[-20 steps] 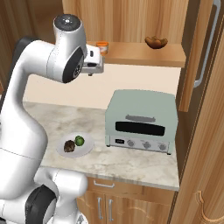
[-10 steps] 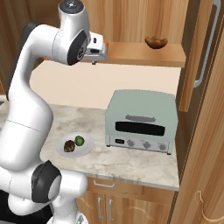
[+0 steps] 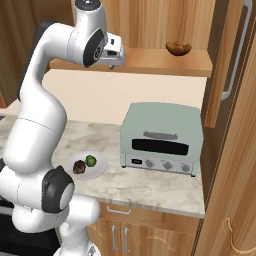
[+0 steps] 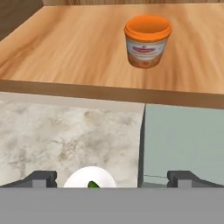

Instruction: Pick the avocado and bread from the counter and place them on the plate. Then pick the jam from the cabinet and place it next to the plate. Lastly close the cabinet door.

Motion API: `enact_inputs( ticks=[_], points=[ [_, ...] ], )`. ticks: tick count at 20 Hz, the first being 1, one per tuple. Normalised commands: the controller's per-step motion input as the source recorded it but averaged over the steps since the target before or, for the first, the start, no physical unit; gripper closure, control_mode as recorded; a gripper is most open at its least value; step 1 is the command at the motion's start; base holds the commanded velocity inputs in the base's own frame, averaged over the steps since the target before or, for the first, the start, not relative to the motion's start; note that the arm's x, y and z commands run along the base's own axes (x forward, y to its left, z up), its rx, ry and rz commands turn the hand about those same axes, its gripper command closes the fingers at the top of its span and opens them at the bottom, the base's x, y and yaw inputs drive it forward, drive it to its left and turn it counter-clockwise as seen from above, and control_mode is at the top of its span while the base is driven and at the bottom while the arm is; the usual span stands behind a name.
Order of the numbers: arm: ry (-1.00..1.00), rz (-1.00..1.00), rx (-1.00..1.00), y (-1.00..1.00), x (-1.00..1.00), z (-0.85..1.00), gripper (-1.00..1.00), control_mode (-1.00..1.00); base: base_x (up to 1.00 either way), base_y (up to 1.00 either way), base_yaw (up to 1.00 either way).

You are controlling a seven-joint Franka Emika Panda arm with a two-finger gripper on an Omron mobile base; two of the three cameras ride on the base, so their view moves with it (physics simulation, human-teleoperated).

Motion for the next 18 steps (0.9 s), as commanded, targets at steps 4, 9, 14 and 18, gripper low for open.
enact_inputs(
  ticks=[4, 9, 14, 18],
  points=[
    [0.03, -0.01, 0.00, -0.03, 0.29, 0.00, -1.00, -1.00, 0.00, 0.00, 0.00],
    [0.03, -0.01, 0.00, -0.04, 0.28, 0.00, -1.00, -1.00, 0.00, 0.00, 0.00],
    [0.01, -0.01, 0.00, -0.03, 0.25, 0.00, -1.00, -1.00, 0.00, 0.00, 0.00],
    [0.00, 0.00, 0.00, -0.03, 0.22, 0.00, -1.00, -1.00, 0.00, 0.00, 0.00]
  ],
)
